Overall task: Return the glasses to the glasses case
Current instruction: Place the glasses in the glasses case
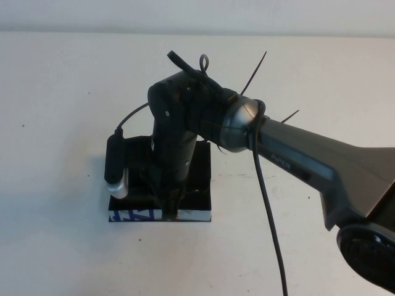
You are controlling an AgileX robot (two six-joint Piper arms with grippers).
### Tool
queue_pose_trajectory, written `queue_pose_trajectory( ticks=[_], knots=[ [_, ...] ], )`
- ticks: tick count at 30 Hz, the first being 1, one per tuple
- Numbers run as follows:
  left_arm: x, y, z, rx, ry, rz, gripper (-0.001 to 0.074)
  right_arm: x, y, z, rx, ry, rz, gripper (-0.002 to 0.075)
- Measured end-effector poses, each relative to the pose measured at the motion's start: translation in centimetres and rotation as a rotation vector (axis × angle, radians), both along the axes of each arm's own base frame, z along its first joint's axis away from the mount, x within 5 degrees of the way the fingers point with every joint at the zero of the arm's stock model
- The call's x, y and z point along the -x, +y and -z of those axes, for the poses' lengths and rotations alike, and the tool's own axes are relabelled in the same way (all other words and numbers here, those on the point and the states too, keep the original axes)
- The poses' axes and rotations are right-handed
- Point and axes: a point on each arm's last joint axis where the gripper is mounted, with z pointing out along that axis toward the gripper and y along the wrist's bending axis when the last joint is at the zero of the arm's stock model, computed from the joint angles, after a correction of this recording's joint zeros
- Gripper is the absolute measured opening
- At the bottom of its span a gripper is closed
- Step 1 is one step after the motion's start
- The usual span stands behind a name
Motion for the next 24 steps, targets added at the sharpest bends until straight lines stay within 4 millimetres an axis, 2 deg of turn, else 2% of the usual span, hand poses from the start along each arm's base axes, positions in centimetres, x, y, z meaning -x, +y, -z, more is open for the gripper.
queue_pose_trajectory(
  ticks=[10,12,17,20,24],
  knots=[
    [0.0,0.0,0.0,0.0,0.0,0.0,-0.0003,-0.16,-0.09,0.19,-0.006,0.012,0.008,0.0073],
    [0.0,0.0,0.0,0.0,0.0,0.0,-0.0003,-0.15,-0.07,0.19,-0.007,0.014,0.008,0.0103],
    [0.0,0.0,0.0,0.0,0.0,0.0,-0.0003,-0.14,-0.07,0.19,-0.008,0.014,0.008,0.0254],
    [0.0,0.0,0.0,0.0,0.0,0.0,-0.0003,-0.19,-0.12,0.2,-0.002,0.008,0.007,0.0295],
    [0.0,0.0,0.0,0.0,0.0,0.0,-0.0003,-0.19,-0.27,-0.36,-0.003,-0.008,0.005,0.0309]
  ],
)
